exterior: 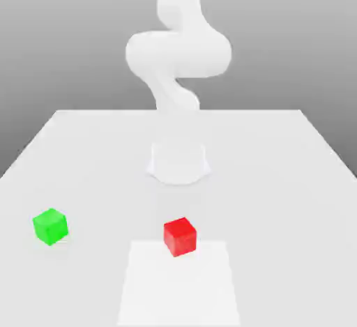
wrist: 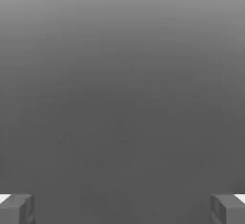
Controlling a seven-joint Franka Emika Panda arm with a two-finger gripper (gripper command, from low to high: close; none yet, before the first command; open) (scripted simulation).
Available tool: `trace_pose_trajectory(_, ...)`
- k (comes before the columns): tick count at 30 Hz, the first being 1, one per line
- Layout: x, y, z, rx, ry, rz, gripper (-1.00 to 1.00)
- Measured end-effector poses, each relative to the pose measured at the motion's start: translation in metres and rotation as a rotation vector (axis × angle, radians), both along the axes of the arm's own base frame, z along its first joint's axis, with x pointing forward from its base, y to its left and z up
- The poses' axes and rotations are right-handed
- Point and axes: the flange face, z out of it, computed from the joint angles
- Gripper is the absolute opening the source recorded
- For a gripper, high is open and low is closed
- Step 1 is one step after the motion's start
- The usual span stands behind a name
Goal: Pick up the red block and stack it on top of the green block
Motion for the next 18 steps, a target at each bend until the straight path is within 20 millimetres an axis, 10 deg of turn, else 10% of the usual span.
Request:
trace_pose_trajectory(9, 0.037, 0.005, -0.225, -0.120, 0.333, 0.172, 0.00)
trace_pose_trajectory(18, -0.042, -0.002, -0.449, -0.150, 0.687, 0.389, 0.00)
